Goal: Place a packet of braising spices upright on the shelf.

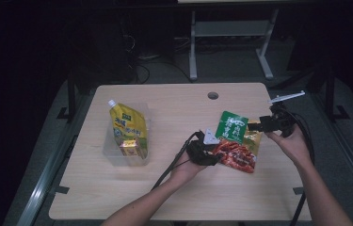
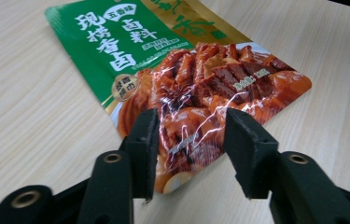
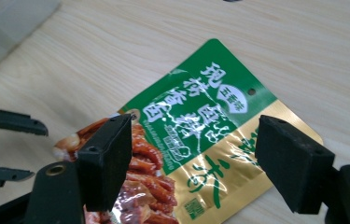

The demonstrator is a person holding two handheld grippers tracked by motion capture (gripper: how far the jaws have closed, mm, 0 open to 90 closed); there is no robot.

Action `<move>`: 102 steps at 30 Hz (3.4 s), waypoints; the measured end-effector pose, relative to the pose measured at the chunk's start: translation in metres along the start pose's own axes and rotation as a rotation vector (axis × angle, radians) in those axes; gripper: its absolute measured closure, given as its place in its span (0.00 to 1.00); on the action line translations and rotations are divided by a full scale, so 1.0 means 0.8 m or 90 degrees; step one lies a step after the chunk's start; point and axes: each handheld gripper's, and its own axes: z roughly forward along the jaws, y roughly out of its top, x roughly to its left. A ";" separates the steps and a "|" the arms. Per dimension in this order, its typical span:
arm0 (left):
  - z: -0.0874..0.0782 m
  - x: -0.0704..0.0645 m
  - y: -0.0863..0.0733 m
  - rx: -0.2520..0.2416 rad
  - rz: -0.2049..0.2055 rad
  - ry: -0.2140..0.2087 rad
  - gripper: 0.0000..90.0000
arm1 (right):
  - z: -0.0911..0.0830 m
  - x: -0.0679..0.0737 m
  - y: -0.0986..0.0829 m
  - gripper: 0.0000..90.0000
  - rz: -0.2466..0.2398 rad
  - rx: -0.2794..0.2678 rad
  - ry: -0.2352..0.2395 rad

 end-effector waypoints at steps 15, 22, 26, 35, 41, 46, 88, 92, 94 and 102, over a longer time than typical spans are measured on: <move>0.040 0.003 0.005 0.025 -0.014 0.006 0.80 | 0.020 -0.034 -0.013 0.31 0.069 0.023 -0.027; 0.045 0.002 0.002 0.039 -0.010 0.012 0.81 | 0.022 -0.044 -0.017 0.33 0.099 0.028 -0.038; 0.046 0.003 0.001 0.042 -0.013 0.013 0.85 | 0.025 -0.047 -0.020 0.34 0.110 0.035 -0.043; 0.047 0.006 0.000 0.058 0.002 0.016 0.99 | 0.032 -0.051 -0.023 0.34 0.121 0.031 -0.051; 0.050 0.004 0.001 0.067 0.013 0.021 1.00 | 0.037 -0.060 -0.027 0.34 0.145 0.036 -0.067; 0.051 0.005 0.001 0.070 0.014 0.018 1.00 | 0.043 -0.070 -0.035 0.34 0.167 0.043 -0.066; 0.054 0.002 0.004 0.086 0.038 0.027 1.00 | 0.065 -0.088 -0.058 0.64 0.227 0.034 0.014; 0.054 0.002 0.004 0.088 0.040 0.027 1.00 | 0.064 -0.086 -0.058 0.68 0.233 0.035 0.037; 0.054 0.002 0.004 0.089 0.040 0.027 1.00 | 0.064 -0.085 -0.056 0.69 0.228 0.035 0.038; 0.055 0.001 0.005 0.090 0.042 0.029 1.00 | 0.067 -0.084 -0.057 0.72 0.229 0.064 0.048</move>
